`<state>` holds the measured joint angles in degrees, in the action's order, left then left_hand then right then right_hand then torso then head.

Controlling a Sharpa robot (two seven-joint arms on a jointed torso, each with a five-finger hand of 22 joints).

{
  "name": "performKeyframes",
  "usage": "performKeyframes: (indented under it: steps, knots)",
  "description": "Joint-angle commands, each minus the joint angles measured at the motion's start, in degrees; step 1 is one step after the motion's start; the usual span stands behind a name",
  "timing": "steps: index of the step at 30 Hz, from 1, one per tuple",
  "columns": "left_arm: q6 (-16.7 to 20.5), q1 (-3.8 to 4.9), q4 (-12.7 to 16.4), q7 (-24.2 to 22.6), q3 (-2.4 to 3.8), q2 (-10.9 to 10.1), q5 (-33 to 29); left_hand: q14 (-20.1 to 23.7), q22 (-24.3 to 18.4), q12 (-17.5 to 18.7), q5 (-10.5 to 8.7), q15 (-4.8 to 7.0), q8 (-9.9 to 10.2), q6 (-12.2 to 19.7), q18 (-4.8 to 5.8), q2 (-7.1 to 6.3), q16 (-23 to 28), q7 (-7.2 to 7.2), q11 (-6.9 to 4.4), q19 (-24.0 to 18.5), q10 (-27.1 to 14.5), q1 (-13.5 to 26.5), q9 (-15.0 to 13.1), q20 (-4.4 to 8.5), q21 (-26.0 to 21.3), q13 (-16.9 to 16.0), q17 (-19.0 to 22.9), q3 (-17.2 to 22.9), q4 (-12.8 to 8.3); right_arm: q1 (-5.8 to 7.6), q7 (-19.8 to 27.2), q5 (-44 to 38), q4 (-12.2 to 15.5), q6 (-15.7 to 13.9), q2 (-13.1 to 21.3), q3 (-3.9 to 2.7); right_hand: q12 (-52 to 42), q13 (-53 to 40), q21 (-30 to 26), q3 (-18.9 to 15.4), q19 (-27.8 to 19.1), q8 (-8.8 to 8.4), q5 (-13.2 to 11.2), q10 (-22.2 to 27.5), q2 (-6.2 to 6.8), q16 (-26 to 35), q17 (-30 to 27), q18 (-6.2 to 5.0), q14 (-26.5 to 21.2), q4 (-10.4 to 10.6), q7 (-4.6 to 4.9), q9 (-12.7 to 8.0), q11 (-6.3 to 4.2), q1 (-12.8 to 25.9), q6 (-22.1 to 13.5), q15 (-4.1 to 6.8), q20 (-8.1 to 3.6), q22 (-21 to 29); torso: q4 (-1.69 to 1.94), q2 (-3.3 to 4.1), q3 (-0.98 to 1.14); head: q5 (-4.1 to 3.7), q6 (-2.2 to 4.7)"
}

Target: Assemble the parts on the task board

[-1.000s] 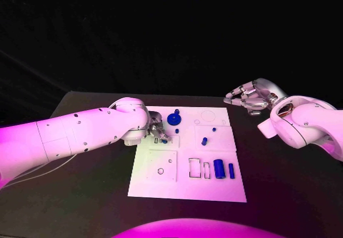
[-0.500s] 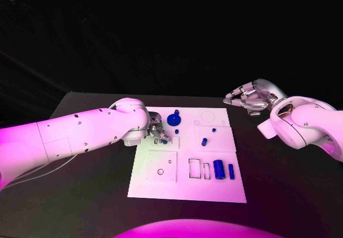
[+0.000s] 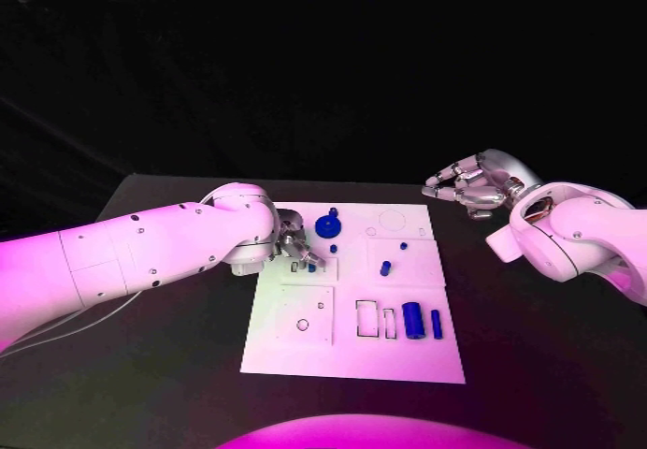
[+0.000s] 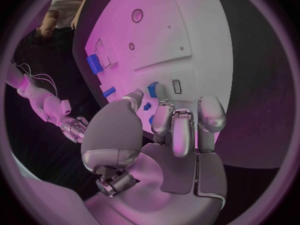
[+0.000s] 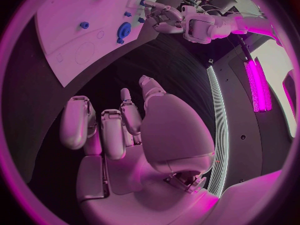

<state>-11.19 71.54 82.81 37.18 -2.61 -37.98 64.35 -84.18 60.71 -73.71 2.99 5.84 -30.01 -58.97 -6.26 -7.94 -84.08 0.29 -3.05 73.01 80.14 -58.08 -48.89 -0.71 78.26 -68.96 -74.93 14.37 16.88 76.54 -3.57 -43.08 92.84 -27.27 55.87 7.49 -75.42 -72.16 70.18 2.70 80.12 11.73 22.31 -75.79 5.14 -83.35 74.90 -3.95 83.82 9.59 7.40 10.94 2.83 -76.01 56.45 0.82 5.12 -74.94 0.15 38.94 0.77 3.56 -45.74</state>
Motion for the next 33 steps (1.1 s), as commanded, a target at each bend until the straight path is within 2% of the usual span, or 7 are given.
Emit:
performKeyframes:
  steps: [1, 5, 11, 17, 20, 26, 33]
  knots:
    - [0.4, 0.22, 0.6, 0.0, 0.46, -0.2, -2.2, -3.1, -0.1, -0.3, 0.08, 0.40, 0.2, -0.4, 0.37, 0.01, -0.1, 0.15, -0.22, 0.3, 0.1, 0.4, -0.1, 0.11, 0.1, 0.1, -3.4, -0.6, 0.0, -0.01, 0.6, -0.5, -0.2, 0.0, -0.1, -0.02, 0.4, 0.0, -0.4, -0.2, -0.4, 0.31, 0.2, 0.5, -0.11, 0.3, 5.2, -0.63, 3.7, 0.2, 0.19, 0.1, 0.08, 0.6, -0.4, 0.41, -0.16, -4.6, -0.03, -0.02, 0.01, 0.33, 0.31]
    - [0.5, 0.88, 1.1, 0.0, 1.08, -0.9, -2.7, -3.1, -0.1, 0.0, 0.09, 0.40, 0.3, -0.3, 0.36, 0.00, -0.1, 0.17, -0.20, 0.3, -0.1, 0.2, -0.1, 0.12, 0.1, 0.4, -3.4, -1.8, 0.0, -0.01, 0.6, -0.9, -0.2, -0.1, -0.2, -0.02, 0.4, 0.0, -0.4, -0.2, -0.4, 0.31, 0.2, 0.5, -0.10, 0.3, 5.2, -0.63, 3.7, 0.2, 0.19, 0.1, 0.08, 0.6, -0.4, 0.41, -0.16, -4.5, -0.02, -0.07, 0.02, 0.39, 0.64]
    - [-0.5, 2.39, 0.7, 0.0, 1.78, -2.1, -3.5, -3.1, -1.1, 1.0, 0.11, 0.22, 1.0, 0.6, 0.18, 0.26, 0.0, 0.51, 0.07, -0.3, -1.0, -0.8, 0.1, 0.05, -0.4, 1.7, -3.3, -3.1, -0.1, -0.01, 0.6, -1.1, -0.3, -0.1, -0.2, -0.02, 0.4, 0.1, -0.4, -0.2, -0.4, 0.34, 0.2, 0.5, -0.08, 0.3, 5.3, -0.63, 3.7, 0.3, 0.18, 0.1, 0.08, 0.7, -0.4, 0.41, -0.16, -4.5, -0.07, 0.03, 0.08, 0.36, 0.97]
    - [-2.6, 4.65, -2.2, -0.1, 2.04, -2.3, -3.6, -2.4, -5.2, 4.3, 0.09, -1.11, 4.2, 3.7, -0.56, 1.06, 1.0, 2.32, 1.64, -3.1, -4.2, -3.5, 2.3, -0.64, -2.6, 5.7, -1.5, -3.5, -0.1, -0.01, 0.5, -1.2, -0.5, 0.0, -0.2, -0.02, 0.4, 0.1, -0.4, -0.2, -0.4, 0.34, 0.2, 0.5, -0.08, 0.3, 5.3, -0.63, 3.7, 0.3, 0.18, 0.1, 0.08, 0.7, -0.4, 0.41, -0.16, -4.5, -0.05, 0.02, 0.04, 0.30, 1.01]
    - [-2.6, 5.86, -4.5, -0.3, 2.08, -1.9, -3.5, -2.3, -5.8, 5.3, 0.07, -1.63, 5.6, 4.8, -0.67, 0.93, 1.1, 3.03, 2.24, -3.6, -5.2, -3.9, 3.6, -1.00, -3.0, 7.0, -1.2, -3.8, -0.1, -0.01, 0.4, -1.2, -0.5, 0.0, -0.2, -0.02, 0.4, 0.1, -0.4, -0.2, -0.4, 0.34, 0.2, 0.5, -0.08, 0.3, 5.3, -0.63, 3.7, 0.3, 0.18, 0.1, 0.08, 0.7, -0.4, 0.41, -0.16, -4.5, -0.07, 0.09, 0.01, 0.34, 1.14]
    - [-2.0, 6.77, -8.0, -0.4, 2.19, -0.8, -2.6, -2.2, -6.1, 5.5, 0.08, -1.84, 6.1, 5.0, -0.72, 0.84, 1.2, 3.28, 2.48, -3.8, -5.5, -3.9, 4.2, -1.19, -3.2, 7.4, -1.1, -4.0, 0.0, -0.01, 0.4, -1.2, -0.5, 0.0, -0.3, -0.02, 0.4, 0.1, -0.4, -0.2, -0.4, 0.37, 0.2, 0.4, -0.09, 0.3, 5.3, -0.62, 3.7, 0.3, 0.18, 0.1, 0.07, 0.7, -0.4, 0.41, -0.16, -4.6, -0.07, 0.08, -0.01, 0.52, 1.32]
    - [-3.0, 7.26, -12.1, -0.5, 2.21, 1.0, -1.9, -2.2, -5.9, 5.3, 0.09, -1.89, 6.2, 4.8, -0.68, 0.81, 1.2, 3.29, 2.52, -3.6, -5.4, -3.8, 4.4, -1.26, -3.1, 7.1, -1.2, -4.1, 0.0, -0.01, 0.4, -1.2, -0.3, 0.0, -0.3, -0.02, 0.4, 0.1, -0.4, -0.2, -0.4, 0.37, 0.2, 0.4, -0.09, 0.3, 5.3, -0.62, 3.7, 0.3, 0.18, 0.1, 0.07, 0.7, -0.4, 0.41, -0.16, -4.6, -0.04, 0.03, 0.05, 0.86, 1.19]
